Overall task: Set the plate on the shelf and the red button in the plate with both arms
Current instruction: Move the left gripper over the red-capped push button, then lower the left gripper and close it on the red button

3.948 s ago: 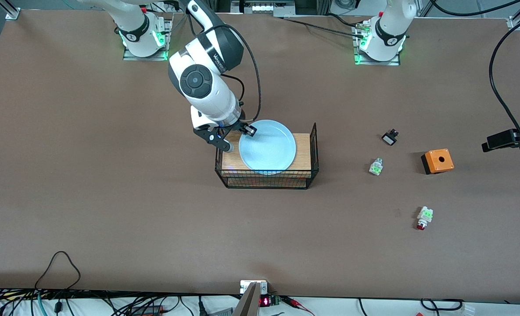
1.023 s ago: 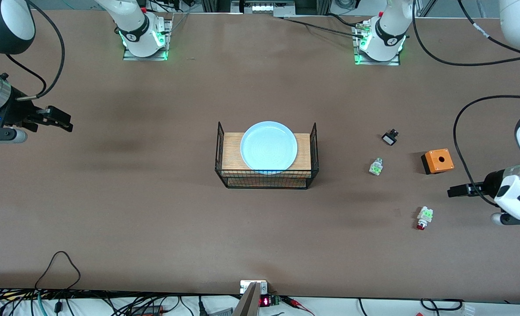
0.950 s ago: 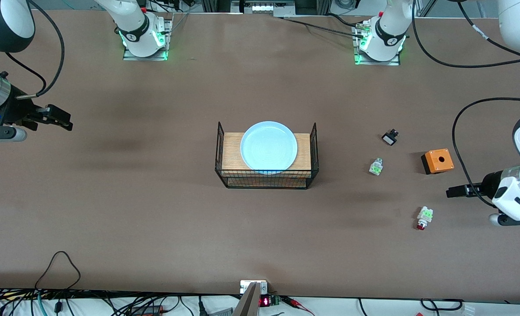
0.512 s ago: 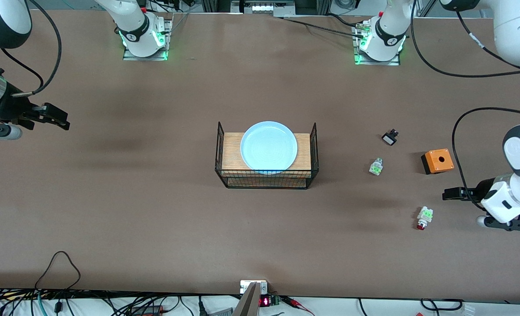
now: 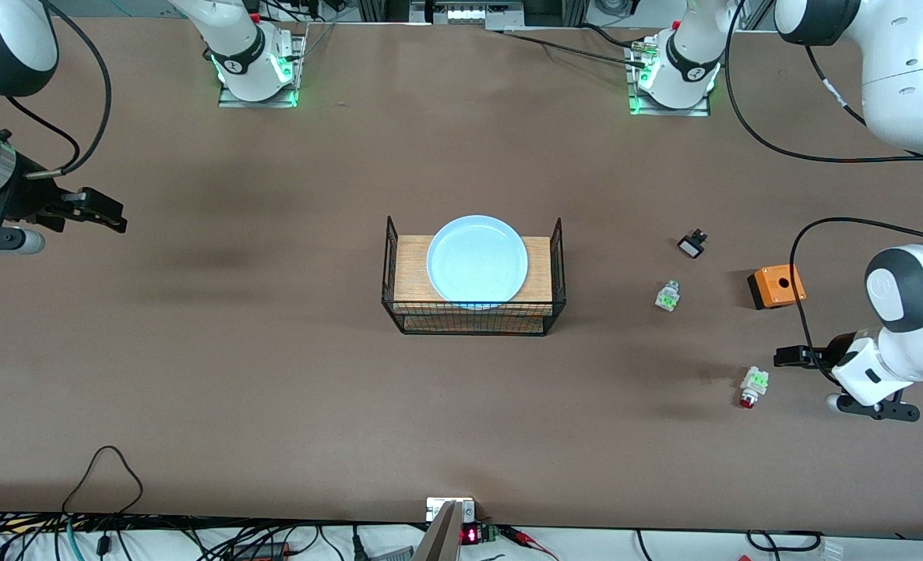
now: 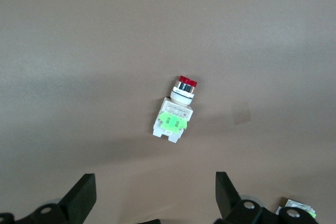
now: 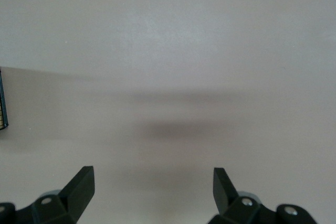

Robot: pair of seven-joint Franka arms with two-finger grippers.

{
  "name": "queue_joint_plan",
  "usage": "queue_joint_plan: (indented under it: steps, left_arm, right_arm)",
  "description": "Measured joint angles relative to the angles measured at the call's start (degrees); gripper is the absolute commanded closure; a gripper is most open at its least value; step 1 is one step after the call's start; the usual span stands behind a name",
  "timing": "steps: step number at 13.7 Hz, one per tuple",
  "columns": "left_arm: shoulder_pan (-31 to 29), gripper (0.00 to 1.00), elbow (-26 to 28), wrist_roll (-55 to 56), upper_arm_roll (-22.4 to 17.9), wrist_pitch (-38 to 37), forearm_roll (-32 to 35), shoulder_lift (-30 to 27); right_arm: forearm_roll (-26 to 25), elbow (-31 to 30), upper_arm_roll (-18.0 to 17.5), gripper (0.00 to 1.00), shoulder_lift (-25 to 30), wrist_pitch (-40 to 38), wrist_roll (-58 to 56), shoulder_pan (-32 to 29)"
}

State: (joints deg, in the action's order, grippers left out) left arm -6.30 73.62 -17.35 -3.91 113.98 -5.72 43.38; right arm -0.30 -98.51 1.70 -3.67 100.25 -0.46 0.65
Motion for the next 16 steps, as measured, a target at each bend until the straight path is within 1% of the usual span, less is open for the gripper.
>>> queue_joint_plan:
  steps: [2,6,8,10,14,16]
  left_arm:
    - [0.0,0.00,0.1,0.0,0.0,3.0,0.0,1.5]
    - [0.5,0.00,0.0,0.5,0.1,10.4,0.0,7.1]
    - [0.7,0.00,0.0,1.2,0.3,13.1,0.0,9.0]
    - [1.1,0.00,0.0,1.9,0.5,14.3,-0.1,9.9]
    - [3.9,0.00,0.0,7.2,0.8,14.6,-0.1,10.2]
    - [4.2,0.00,0.0,7.9,0.8,14.8,-0.1,10.3]
  right_arm:
    - [0.0,0.0,0.0,0.00,0.0,0.0,0.2,0.0]
    - [0.0,0.1,-0.1,0.00,-0.1,0.0,1.0,0.0]
    - [0.0,0.5,-0.2,0.00,0.0,0.0,1.1,0.1]
    - [0.0,0.6,-0.3,0.00,0.0,0.0,1.2,0.1]
    - [0.0,0.7,-0.3,0.00,0.0,0.0,1.3,0.1]
    - [0.0,0.7,-0.3,0.00,0.0,0.0,1.3,0.1]
